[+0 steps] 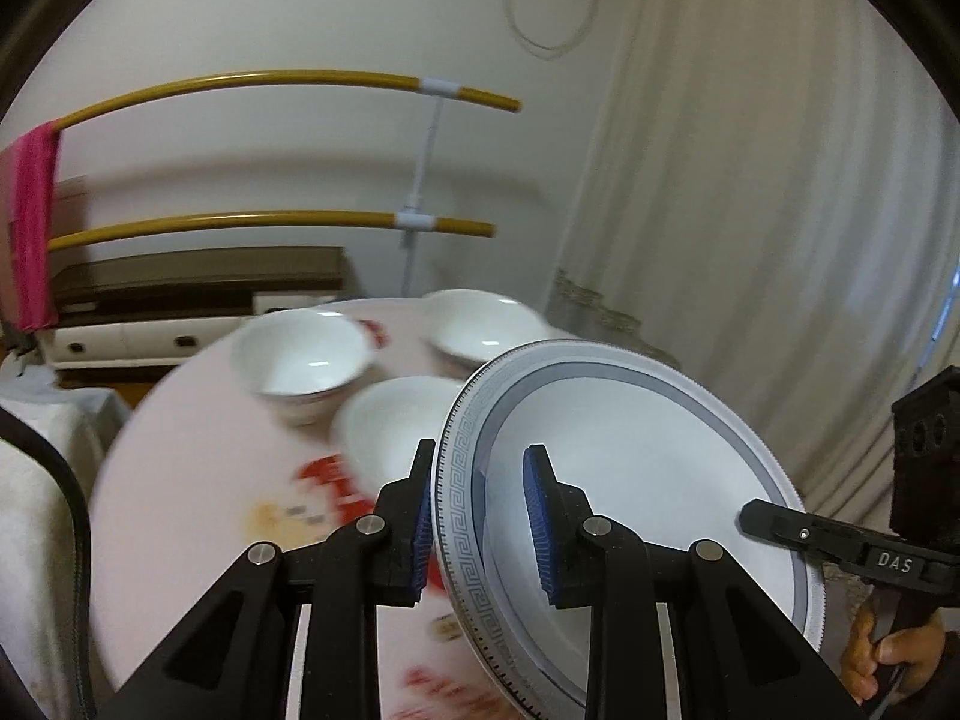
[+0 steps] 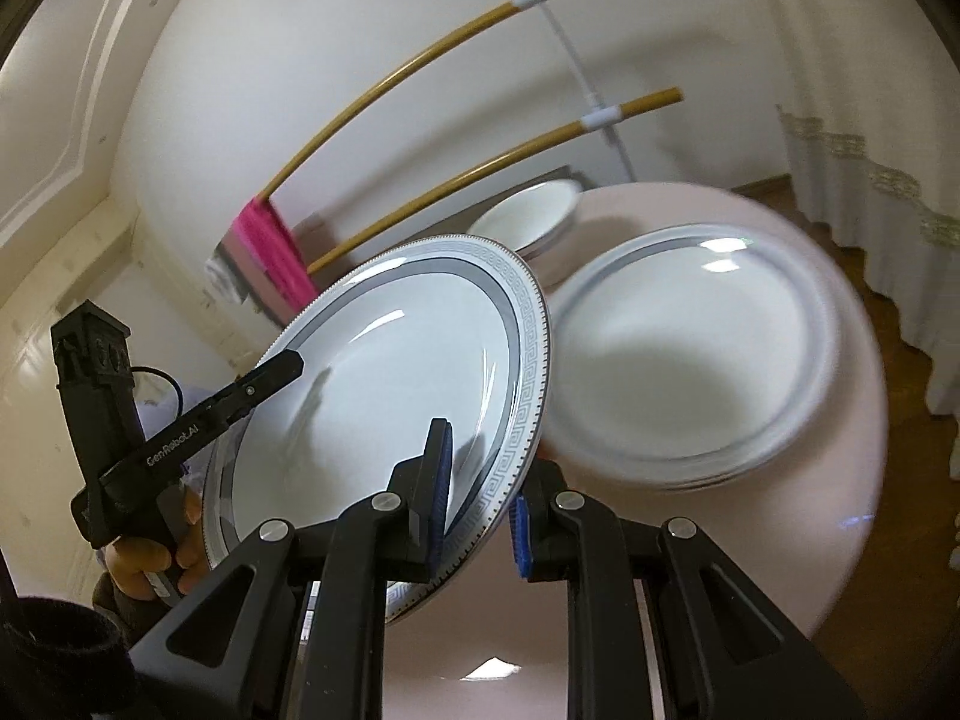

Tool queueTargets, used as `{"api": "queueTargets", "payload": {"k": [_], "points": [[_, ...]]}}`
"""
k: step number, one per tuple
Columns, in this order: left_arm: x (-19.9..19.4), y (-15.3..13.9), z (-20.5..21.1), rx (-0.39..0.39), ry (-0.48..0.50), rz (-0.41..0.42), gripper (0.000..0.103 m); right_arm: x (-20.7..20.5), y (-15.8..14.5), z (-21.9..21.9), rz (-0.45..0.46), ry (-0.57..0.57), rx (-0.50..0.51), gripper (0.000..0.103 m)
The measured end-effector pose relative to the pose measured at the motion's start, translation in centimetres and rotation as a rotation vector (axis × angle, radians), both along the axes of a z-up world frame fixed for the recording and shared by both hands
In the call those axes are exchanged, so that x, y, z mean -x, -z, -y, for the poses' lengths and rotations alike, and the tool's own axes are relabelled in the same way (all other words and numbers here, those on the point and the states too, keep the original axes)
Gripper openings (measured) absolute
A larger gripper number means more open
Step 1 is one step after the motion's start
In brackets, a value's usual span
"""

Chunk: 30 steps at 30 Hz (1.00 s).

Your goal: Organize plates and bowls

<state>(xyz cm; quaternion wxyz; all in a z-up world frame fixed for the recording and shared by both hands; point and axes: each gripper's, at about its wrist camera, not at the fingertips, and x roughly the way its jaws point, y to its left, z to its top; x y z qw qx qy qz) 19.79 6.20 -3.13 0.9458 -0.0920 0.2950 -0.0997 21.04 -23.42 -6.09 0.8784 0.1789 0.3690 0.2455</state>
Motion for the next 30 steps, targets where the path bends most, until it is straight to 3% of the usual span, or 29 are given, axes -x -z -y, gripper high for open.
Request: {"api": "queueTargets", "payload": {"k": [12, 22, 30], "points": [[-7.2, 1.6, 7.9, 0.005, 0.103, -0.086, 0.023, -3.3, 0.6, 9.0, -0.03, 0.12, 0.025, 0.017], [-11.4, 2.4, 10.9, -0.02, 0.099, -0.139, 0.023, -6.9, 2.7, 10.6, -0.085, 0.134, 0.041, 0.017], [-12.5, 3.6, 11.5, -0.023, 0.098, -0.172, 0.023, -7.7, 3.2, 10.5, -0.105, 0.151, 0.074, 0.017]]}}
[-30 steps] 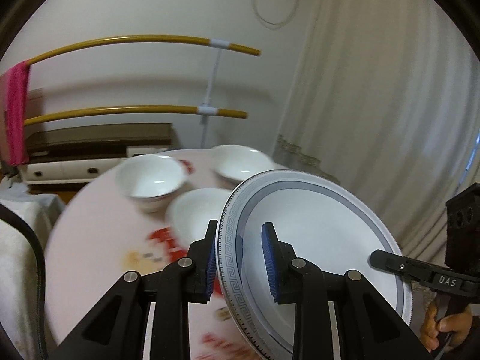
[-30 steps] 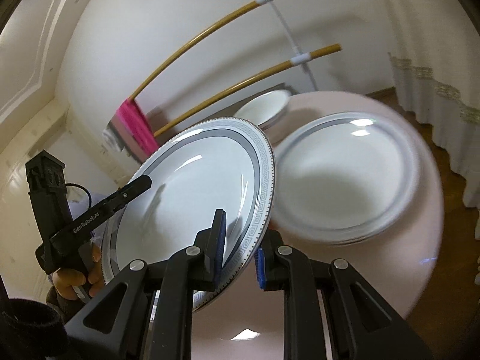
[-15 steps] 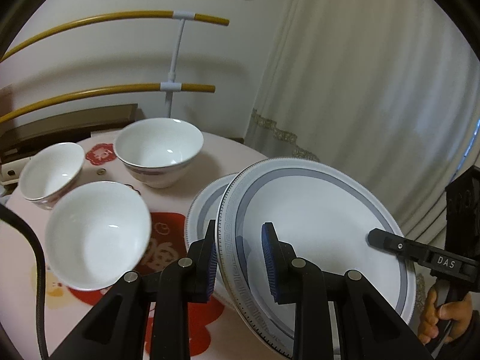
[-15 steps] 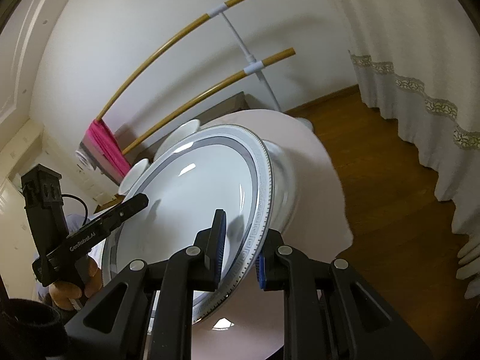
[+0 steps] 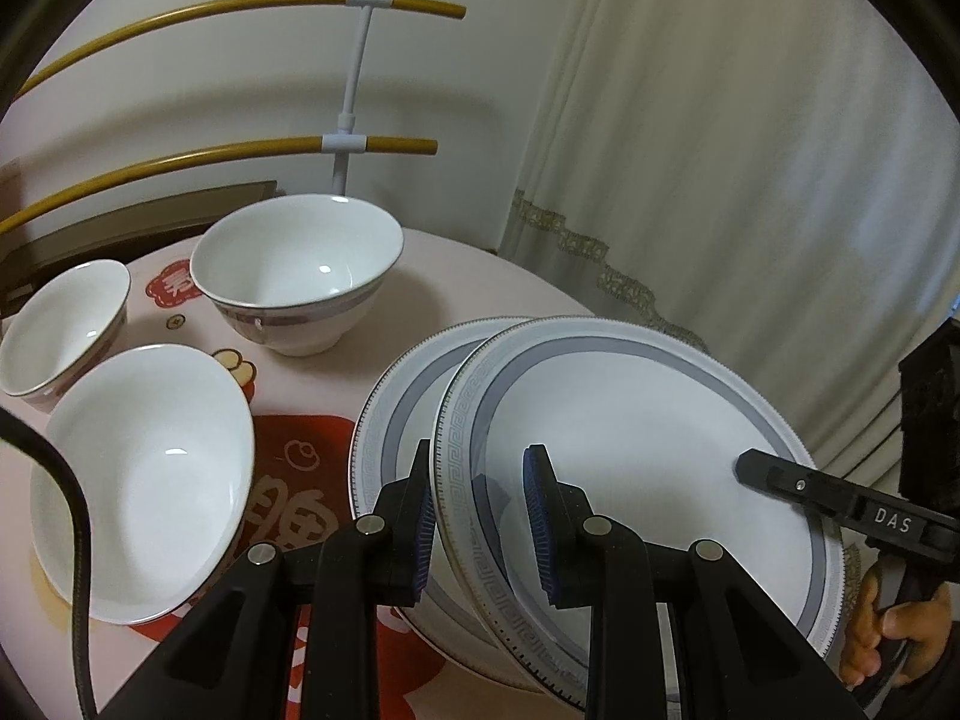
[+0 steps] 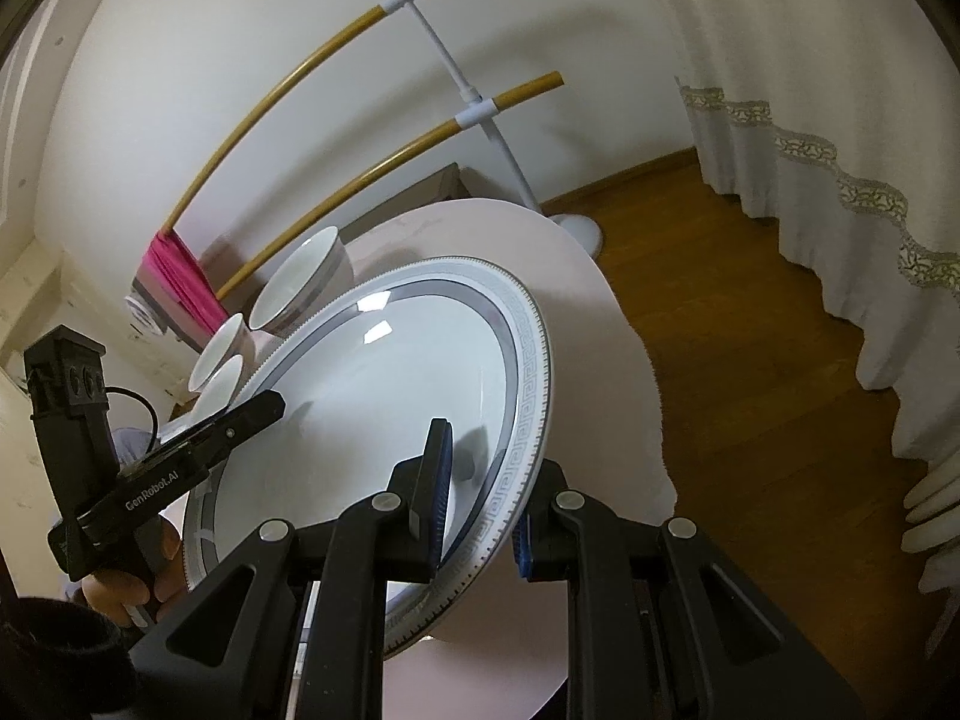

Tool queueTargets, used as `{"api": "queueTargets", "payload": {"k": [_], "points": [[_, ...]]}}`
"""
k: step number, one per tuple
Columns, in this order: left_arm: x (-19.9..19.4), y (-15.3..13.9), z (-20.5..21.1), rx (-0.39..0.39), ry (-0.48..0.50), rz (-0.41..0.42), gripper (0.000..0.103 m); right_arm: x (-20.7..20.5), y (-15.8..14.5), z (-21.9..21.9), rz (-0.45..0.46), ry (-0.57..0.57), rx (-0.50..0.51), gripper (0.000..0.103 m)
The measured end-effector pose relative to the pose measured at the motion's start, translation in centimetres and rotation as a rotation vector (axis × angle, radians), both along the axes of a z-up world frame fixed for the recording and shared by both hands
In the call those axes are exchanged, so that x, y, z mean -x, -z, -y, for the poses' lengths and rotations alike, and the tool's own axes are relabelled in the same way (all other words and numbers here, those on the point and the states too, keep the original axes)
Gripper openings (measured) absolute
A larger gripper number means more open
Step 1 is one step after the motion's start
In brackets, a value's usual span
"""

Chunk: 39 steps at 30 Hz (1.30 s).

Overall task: Organize plates and bowls
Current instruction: 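Lower the held plate onto the plate stack with both grippers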

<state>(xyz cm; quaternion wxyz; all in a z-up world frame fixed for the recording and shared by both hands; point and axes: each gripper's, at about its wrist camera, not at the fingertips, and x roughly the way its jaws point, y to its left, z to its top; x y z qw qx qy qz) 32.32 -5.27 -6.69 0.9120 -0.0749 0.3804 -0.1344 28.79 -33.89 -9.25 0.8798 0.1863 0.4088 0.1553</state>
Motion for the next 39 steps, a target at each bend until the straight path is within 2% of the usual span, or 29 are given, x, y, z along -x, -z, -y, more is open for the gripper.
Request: {"api": "queueTargets", "payload": {"k": [20, 24, 31, 36, 39], "points": [[-2.0, 1.9, 0.4, 0.0, 0.006, -0.045, 0.023, -0.8, 0.3, -0.4, -0.026, 0.037, 0.064, 0.017], [-2.1, 2.2, 0.5, -0.005, 0.007, -0.048, 0.024, -0.9, 0.2, -0.9, -0.025, 0.061, 0.104, 0.017], [-2.2, 2.2, 0.3, 0.005, 0.007, -0.049, 0.024, -1.3, 0.5, -1.0, -0.034, 0.079, 0.099, 0.018], [-2.2, 2.3, 0.3, 0.006, 0.009, -0.046, 0.024, -1.3, 0.8, -0.5, -0.046, 0.101, 0.058, 0.018], [-2.2, 2.3, 0.3, 0.006, 0.007, -0.047, 0.024, -1.2, 0.6, -0.7, -0.042, 0.1, 0.076, 0.02]]}}
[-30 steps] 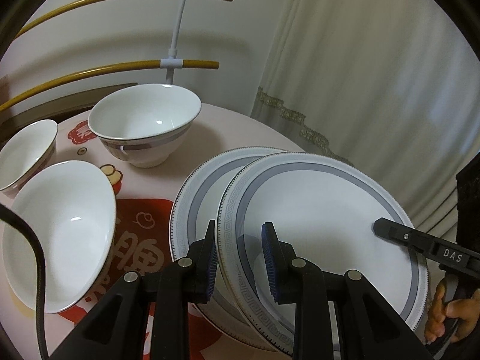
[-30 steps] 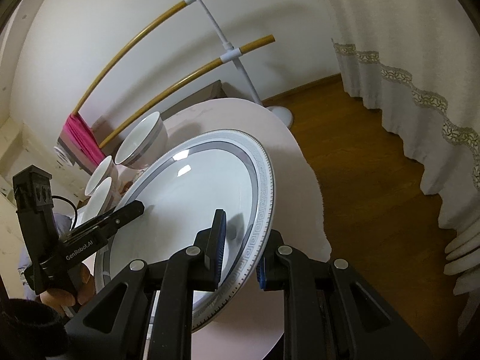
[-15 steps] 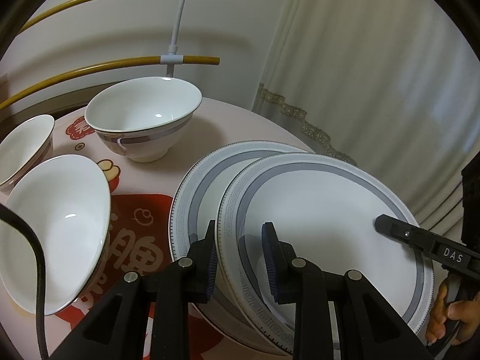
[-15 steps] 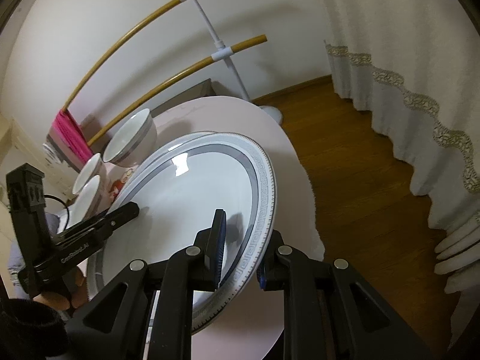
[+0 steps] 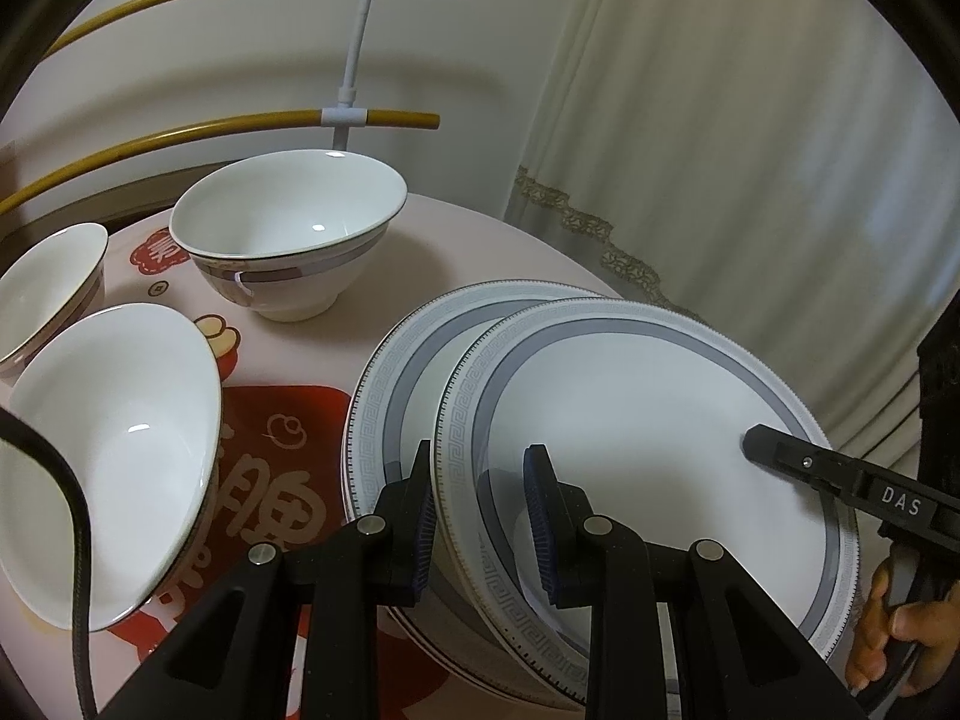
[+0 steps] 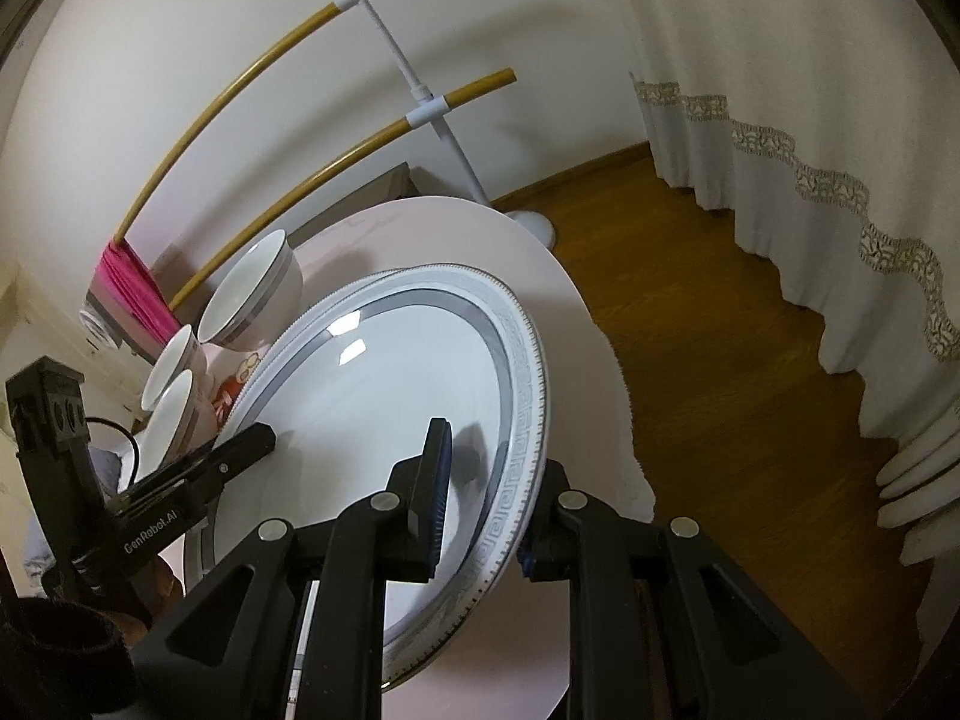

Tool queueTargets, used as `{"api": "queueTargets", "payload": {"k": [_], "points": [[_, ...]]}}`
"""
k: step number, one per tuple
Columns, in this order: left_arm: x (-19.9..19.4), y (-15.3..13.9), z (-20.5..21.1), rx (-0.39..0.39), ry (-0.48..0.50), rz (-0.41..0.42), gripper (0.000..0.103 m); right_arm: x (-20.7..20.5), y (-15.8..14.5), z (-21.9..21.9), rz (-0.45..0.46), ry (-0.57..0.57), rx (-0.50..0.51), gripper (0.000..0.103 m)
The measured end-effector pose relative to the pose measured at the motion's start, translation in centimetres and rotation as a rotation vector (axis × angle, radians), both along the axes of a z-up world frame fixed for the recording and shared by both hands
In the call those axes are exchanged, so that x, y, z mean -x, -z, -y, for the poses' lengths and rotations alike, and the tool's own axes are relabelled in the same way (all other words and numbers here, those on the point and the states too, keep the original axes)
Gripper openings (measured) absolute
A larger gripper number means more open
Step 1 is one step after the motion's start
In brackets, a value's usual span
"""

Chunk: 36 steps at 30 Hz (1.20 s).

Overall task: Organize plates and bowls
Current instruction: 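Lower the held plate onto the plate stack with both grippers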

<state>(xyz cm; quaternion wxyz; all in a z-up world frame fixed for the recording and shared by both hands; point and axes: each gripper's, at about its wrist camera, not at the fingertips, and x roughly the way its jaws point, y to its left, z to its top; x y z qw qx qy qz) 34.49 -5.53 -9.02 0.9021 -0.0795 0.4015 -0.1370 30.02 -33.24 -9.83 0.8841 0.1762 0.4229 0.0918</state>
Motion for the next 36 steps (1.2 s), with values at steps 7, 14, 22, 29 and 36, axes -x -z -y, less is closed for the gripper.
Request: {"api": "queueTargets", "payload": {"k": [7, 14, 22, 29, 36], "points": [[0.0, 0.0, 0.0, 0.005, 0.001, -0.002, 0.024, 0.4, -0.4, -0.6, -0.008, 0.002, 0.025, 0.02], [0.0, -0.1, 0.0, 0.002, 0.003, -0.002, 0.024, 0.8, -0.7, -1.1, -0.016, 0.013, 0.049, 0.021], [-0.1, 0.0, 0.1, 0.004, 0.007, -0.002, 0.024, 1.6, -1.0, -1.7, -0.01, 0.037, 0.08, 0.022], [0.0, 0.1, 0.0, 0.003, 0.011, 0.004, 0.024, 1.9, -1.0, -2.2, -0.005, 0.056, 0.097, 0.024], [0.2, 0.1, 0.2, -0.007, 0.02, 0.011, 0.024, 1.9, -1.0, -2.9, -0.003, 0.074, 0.16, 0.029]]}}
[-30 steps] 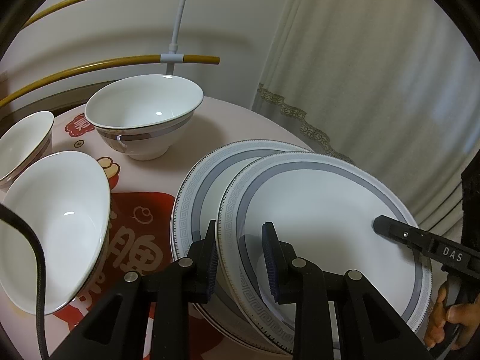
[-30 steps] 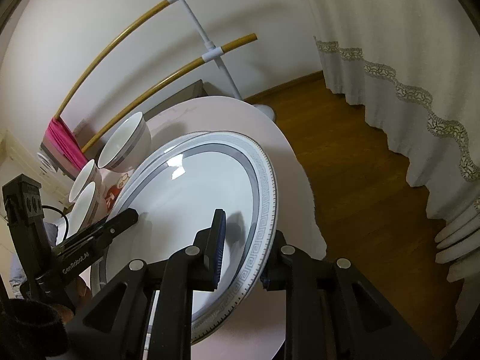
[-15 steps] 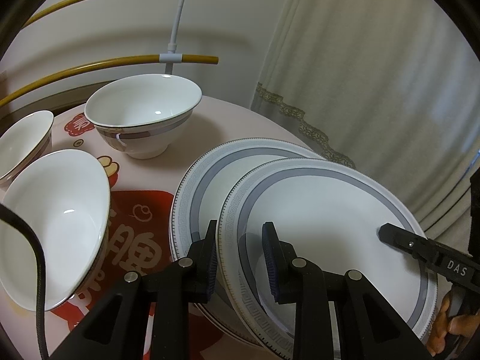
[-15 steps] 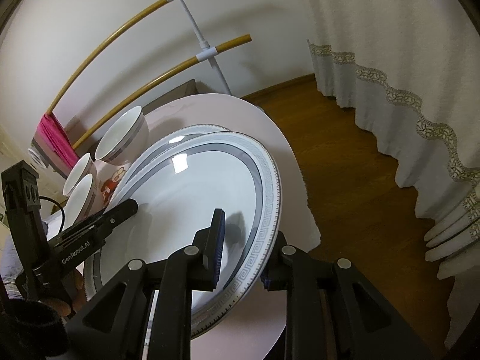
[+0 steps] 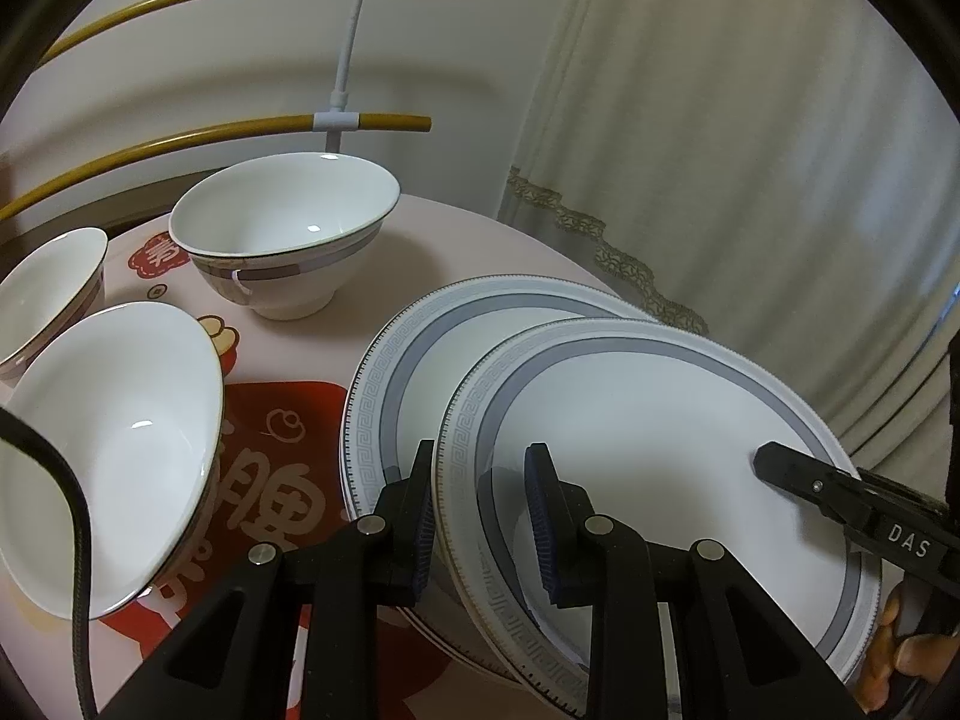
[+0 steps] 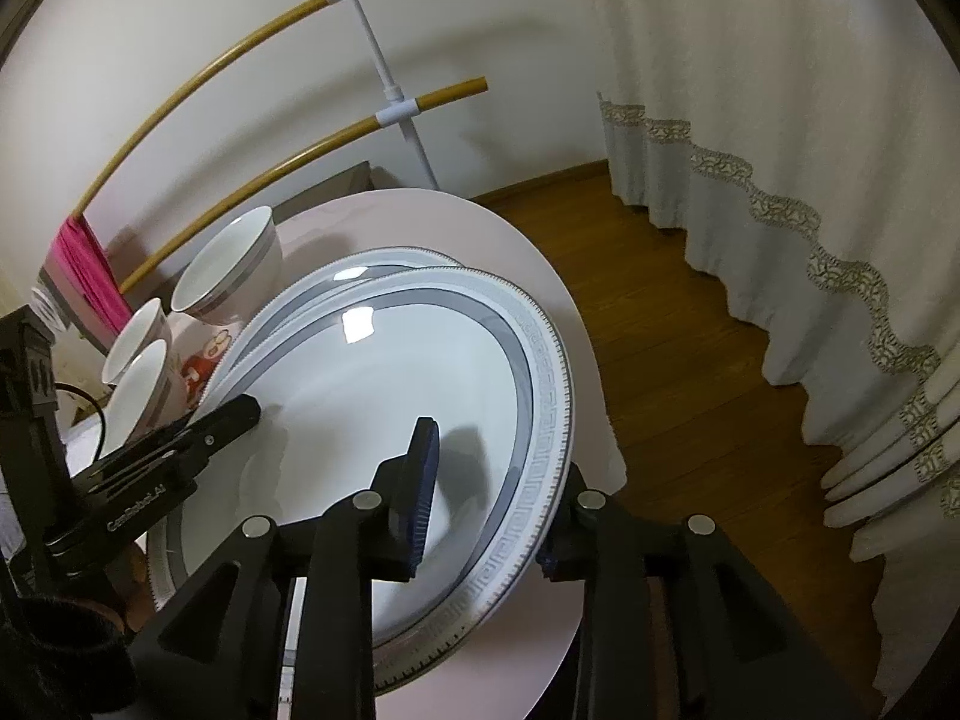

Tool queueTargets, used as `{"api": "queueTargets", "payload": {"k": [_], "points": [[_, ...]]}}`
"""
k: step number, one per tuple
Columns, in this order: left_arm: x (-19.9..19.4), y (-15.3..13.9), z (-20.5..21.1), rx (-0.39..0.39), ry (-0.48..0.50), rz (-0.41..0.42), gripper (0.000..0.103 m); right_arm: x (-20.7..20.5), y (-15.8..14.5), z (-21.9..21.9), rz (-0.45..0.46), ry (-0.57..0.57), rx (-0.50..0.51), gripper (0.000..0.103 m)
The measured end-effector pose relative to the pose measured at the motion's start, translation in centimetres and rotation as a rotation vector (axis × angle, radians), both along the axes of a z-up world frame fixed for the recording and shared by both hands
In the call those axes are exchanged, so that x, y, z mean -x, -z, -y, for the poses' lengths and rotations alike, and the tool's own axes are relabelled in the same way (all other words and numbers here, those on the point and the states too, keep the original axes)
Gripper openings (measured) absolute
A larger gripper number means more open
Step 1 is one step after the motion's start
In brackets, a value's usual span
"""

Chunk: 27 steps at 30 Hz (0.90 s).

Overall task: Organize plates and bowls
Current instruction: 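Lower the held plate onto the plate stack with both grippers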

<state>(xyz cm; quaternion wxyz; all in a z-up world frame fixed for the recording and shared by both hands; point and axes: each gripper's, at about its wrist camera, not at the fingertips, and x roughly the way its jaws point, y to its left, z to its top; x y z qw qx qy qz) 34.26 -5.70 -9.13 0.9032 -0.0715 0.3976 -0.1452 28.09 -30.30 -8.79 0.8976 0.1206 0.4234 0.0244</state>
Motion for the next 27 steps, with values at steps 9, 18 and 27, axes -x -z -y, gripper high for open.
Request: {"api": "queueTargets", "payload": {"k": [9, 18, 27], "points": [[0.1, -0.1, -0.2, 0.004, 0.008, 0.002, 0.024, -0.4, 0.1, -0.3, -0.012, 0.027, 0.036, 0.033], [0.1, -0.2, -0.3, 0.008, 0.009, 0.006, 0.024, -1.2, 0.2, -0.3, -0.032, 0.059, 0.03, 0.036], [0.2, -0.2, -0.3, 0.005, 0.009, 0.009, 0.024, -1.6, 0.8, 0.7, -0.034, 0.06, -0.049, 0.036]]}}
